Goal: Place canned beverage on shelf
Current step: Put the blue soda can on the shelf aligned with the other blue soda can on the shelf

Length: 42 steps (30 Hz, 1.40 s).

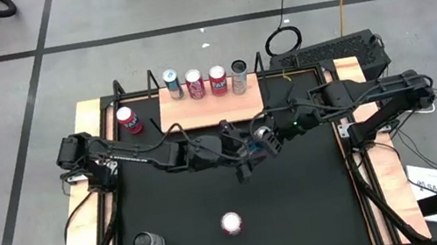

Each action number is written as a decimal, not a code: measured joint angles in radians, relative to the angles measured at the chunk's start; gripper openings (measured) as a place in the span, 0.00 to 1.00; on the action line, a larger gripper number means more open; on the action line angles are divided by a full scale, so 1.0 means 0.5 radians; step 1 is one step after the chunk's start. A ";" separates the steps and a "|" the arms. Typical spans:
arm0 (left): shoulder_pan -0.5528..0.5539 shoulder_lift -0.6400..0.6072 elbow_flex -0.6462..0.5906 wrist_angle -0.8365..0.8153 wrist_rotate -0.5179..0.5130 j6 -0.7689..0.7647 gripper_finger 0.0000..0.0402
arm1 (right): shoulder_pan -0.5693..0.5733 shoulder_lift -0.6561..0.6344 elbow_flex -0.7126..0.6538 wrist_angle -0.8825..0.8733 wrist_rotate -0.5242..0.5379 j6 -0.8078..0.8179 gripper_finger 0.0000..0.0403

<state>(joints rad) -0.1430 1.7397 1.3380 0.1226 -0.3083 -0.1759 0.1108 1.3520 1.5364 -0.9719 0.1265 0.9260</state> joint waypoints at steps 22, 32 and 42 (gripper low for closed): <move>0.178 -0.013 0.000 0.028 0.234 0.061 0.60 | -0.137 0.002 -0.001 0.037 -0.086 -0.033 0.56; 0.317 -0.311 -0.002 -0.199 0.250 0.148 0.52 | -0.316 -0.026 -0.001 0.497 0.033 -0.466 0.72; 0.727 -0.819 -0.024 -0.274 0.502 0.209 0.52 | -0.253 -0.137 0.004 1.367 0.556 -1.115 0.79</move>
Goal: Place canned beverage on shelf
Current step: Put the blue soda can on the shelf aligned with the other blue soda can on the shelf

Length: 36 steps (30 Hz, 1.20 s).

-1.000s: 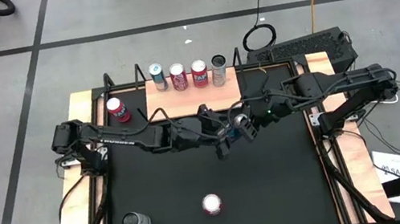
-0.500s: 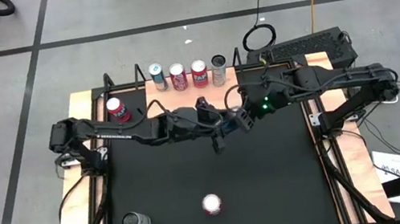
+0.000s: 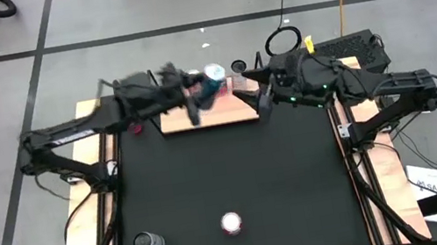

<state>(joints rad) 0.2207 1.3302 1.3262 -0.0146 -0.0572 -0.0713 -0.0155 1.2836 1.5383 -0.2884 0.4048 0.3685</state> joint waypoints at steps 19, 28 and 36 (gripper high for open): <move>0.240 -0.071 -0.043 0.804 0.744 -0.424 0.52 | -0.230 0.380 -0.005 0.643 -0.664 -0.123 0.77; 0.239 -0.042 -0.042 0.834 0.738 -0.445 0.52 | -0.296 0.377 -0.005 0.615 -0.835 -0.090 0.62; 0.204 0.039 -0.042 0.960 0.743 -0.519 0.52 | -0.306 0.395 -0.005 0.611 -0.866 -0.074 0.61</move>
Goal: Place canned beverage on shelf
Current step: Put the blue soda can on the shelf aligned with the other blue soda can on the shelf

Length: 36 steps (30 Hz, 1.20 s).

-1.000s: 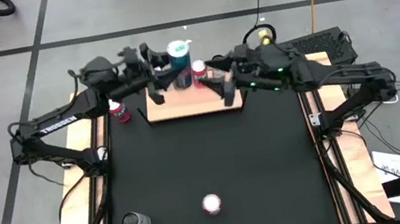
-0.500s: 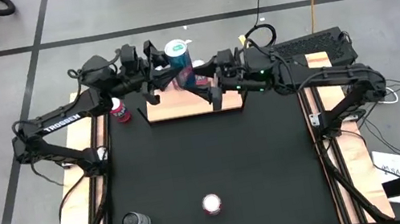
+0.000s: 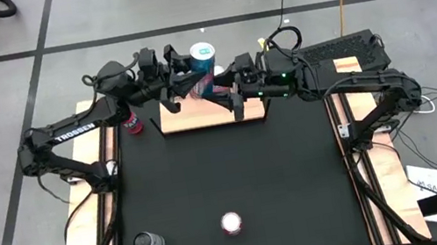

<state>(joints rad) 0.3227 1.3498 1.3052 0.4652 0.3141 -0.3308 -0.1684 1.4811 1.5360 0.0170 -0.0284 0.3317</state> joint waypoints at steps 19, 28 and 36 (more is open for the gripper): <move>-0.048 0.012 0.000 -0.016 0.002 -0.004 0.52 | 0.001 0.004 0.000 -0.006 -0.016 -0.008 0.72; -0.048 -0.003 0.000 -0.225 -0.001 -0.098 0.67 | 0.002 -0.005 0.004 -0.311 0.078 -0.148 0.53; -0.043 -0.024 0.001 -0.433 0.031 -0.113 0.89 | 0.025 -0.003 0.000 -0.522 0.123 -0.198 0.53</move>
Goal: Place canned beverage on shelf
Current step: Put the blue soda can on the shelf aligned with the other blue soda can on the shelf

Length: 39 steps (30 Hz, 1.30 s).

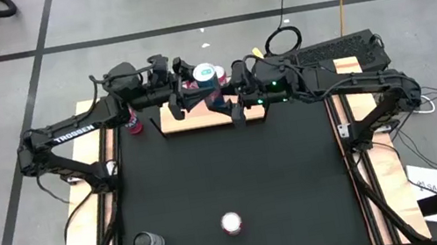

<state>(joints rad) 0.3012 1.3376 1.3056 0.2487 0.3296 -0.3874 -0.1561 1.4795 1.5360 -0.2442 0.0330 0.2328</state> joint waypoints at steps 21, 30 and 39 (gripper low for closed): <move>0.065 -0.003 0.002 -0.055 -0.010 0.110 0.55 | -0.006 -0.001 -0.002 -0.079 0.023 0.004 0.57; 0.260 -0.067 0.002 -0.455 -0.150 0.283 0.55 | -0.009 -0.127 -0.004 -0.176 0.310 0.081 0.81; 0.455 -0.158 -0.446 -0.475 -0.264 0.575 0.55 | 0.000 -0.364 0.000 -0.519 0.660 0.087 0.81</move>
<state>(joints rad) 0.5285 1.2586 1.0826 0.0114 0.1975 -0.0996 -0.1560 1.2976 1.5360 -0.5036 0.3631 0.2761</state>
